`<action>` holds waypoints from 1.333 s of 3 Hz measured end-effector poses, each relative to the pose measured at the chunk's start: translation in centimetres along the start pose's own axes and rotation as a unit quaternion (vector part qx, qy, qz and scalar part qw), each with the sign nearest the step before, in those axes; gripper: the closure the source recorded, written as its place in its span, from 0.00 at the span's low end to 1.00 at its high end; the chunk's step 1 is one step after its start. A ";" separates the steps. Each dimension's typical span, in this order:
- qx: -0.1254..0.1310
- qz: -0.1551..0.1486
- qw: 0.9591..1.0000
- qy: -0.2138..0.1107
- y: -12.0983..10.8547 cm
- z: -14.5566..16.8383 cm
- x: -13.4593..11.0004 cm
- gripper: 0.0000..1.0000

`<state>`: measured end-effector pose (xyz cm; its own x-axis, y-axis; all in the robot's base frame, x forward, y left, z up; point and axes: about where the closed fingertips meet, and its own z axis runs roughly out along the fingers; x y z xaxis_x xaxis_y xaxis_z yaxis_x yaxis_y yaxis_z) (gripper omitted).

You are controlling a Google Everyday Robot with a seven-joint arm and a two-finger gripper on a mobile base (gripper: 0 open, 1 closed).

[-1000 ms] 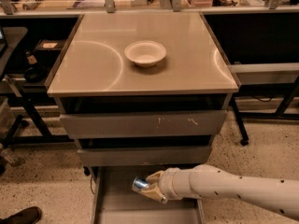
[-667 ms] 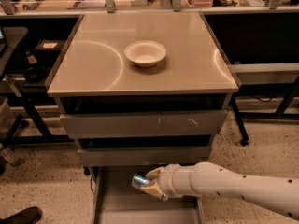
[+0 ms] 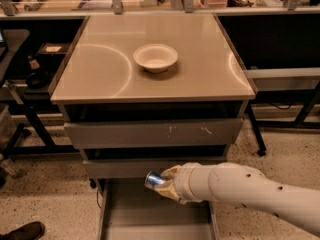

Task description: Pick redbull can from bottom drawer and place on counter

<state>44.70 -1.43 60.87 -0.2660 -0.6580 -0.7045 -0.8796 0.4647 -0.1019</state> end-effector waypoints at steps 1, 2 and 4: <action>0.030 -0.026 0.999 0.010 -1.0 -3.7 -3.3 1.00; 0.030 -0.026 0.999 0.010 -1.0 -3.7 -3.3 1.00; 0.060 -0.037 0.997 -0.004 -3.7 -7.1 -6.6 1.00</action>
Offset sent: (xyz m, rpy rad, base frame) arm 0.0024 -0.0044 0.0387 -0.0394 -0.0438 -0.0088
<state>46.96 -3.00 70.89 -0.1986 -0.6890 -0.6970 -0.8427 0.4832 -0.2375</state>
